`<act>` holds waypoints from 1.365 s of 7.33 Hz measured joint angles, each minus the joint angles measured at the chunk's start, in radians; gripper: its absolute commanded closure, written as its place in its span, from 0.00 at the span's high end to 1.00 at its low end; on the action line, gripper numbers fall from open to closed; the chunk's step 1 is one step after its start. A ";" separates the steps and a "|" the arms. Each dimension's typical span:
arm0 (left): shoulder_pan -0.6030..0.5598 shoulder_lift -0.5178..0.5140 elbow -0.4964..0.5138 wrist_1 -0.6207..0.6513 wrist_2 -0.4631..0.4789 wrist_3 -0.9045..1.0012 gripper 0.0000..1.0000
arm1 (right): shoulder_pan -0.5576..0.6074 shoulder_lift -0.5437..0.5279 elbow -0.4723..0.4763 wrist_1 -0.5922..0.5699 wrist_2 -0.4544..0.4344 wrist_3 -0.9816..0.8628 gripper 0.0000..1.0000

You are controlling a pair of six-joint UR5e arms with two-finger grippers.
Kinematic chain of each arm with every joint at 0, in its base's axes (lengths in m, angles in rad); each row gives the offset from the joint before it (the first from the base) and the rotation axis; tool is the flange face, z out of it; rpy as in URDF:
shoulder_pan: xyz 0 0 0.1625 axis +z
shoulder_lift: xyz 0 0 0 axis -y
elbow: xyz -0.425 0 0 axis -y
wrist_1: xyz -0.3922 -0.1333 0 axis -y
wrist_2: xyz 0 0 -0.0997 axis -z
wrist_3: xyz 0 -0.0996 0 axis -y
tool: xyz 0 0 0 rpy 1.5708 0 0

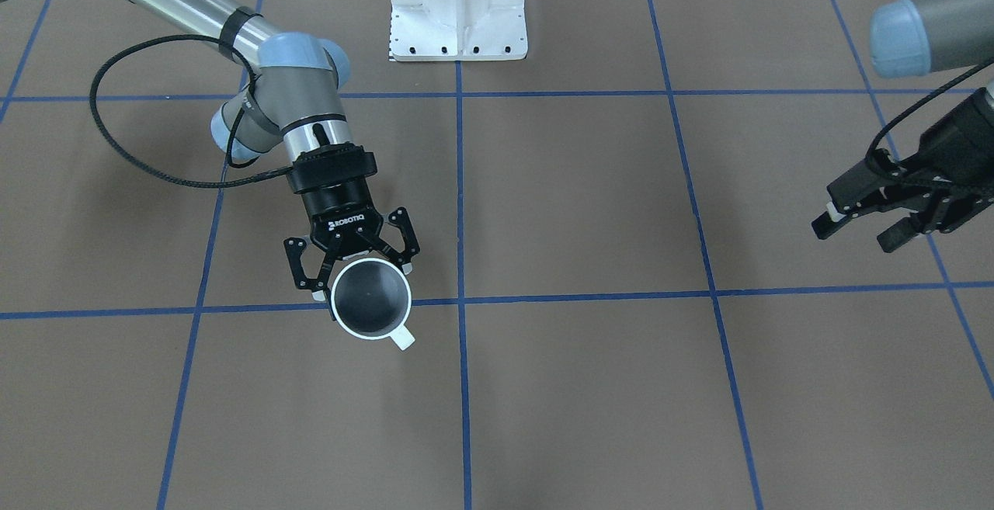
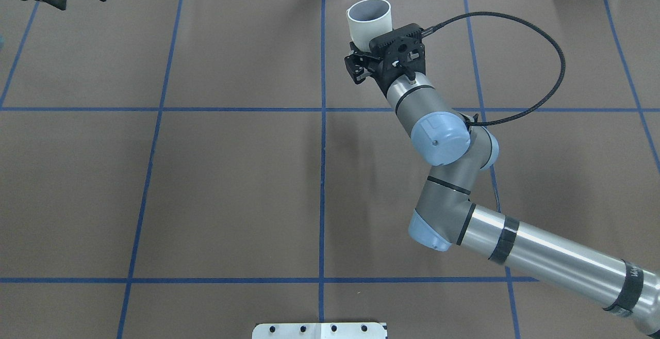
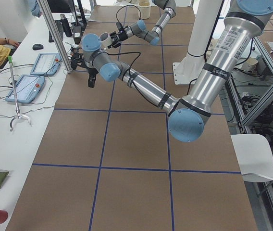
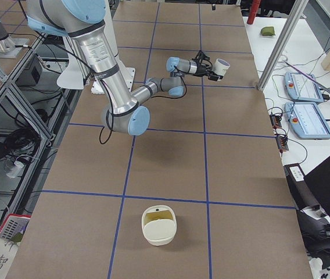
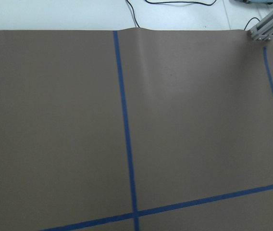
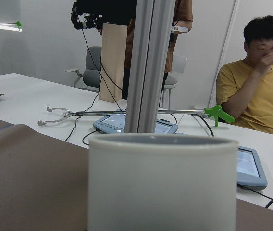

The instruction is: Left arm hands cup to right arm to dump lemon

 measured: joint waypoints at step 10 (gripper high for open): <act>0.315 -0.291 0.093 -0.085 0.233 -0.636 0.54 | -0.110 0.186 -0.168 -0.006 -0.227 -0.062 0.16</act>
